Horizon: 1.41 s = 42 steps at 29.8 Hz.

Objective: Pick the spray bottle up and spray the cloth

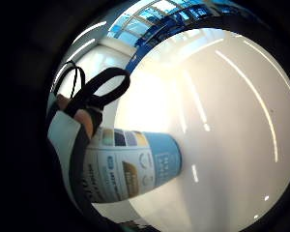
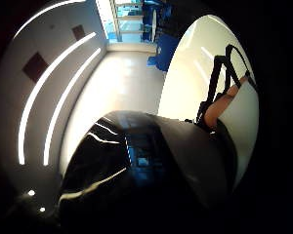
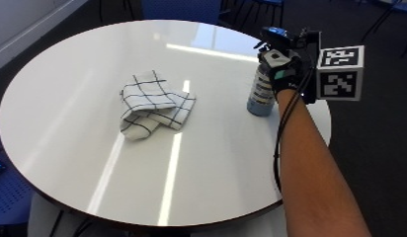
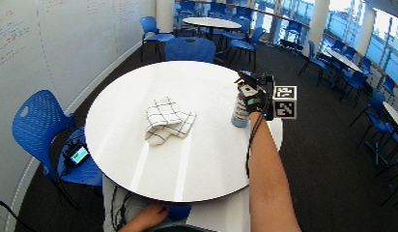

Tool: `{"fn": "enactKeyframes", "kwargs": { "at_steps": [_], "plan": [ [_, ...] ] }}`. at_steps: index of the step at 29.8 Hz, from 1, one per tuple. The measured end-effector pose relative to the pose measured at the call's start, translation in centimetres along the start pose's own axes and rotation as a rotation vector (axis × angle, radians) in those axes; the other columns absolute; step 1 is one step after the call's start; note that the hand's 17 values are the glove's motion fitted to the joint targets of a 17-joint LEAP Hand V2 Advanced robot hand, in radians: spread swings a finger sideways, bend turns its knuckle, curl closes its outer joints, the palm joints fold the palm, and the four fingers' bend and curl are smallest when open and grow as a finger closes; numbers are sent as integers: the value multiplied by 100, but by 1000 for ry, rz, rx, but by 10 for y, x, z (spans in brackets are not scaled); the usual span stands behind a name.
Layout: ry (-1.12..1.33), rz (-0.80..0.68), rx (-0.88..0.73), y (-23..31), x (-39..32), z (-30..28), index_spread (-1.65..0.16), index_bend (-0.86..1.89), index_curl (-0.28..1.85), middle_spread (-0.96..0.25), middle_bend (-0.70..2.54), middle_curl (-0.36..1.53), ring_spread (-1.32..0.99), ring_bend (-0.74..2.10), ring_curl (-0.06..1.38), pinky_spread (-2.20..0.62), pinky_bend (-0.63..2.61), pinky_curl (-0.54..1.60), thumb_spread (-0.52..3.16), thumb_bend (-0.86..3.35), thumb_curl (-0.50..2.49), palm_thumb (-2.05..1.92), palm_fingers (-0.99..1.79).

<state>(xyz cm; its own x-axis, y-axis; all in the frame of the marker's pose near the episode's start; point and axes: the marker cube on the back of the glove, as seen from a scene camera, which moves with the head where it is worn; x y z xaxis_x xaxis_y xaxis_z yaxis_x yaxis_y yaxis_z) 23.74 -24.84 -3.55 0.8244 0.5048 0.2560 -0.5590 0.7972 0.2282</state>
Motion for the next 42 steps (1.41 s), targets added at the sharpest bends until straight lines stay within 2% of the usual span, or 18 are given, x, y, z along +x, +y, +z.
{"fn": "enactKeyframes", "kwargs": {
  "at_steps": [16,29,36,42],
  "plan": [
    [-10,-2,20,5,5,3,-29,29,50,-25,37,47,-19,46,43,-9,28,33,50,-3,68,91,129],
    [5,51,12,18,42,8,-28,31,52,-23,38,48,-19,46,42,-7,26,34,49,-3,70,92,127],
    [98,-8,-21,23,40,13,-27,33,52,-21,39,49,-18,45,42,-5,25,35,48,-3,72,93,128],
    [192,-94,-139,28,14,15,-26,32,52,-19,39,49,-16,45,43,-8,28,36,46,-3,73,93,130]
  ]
}}
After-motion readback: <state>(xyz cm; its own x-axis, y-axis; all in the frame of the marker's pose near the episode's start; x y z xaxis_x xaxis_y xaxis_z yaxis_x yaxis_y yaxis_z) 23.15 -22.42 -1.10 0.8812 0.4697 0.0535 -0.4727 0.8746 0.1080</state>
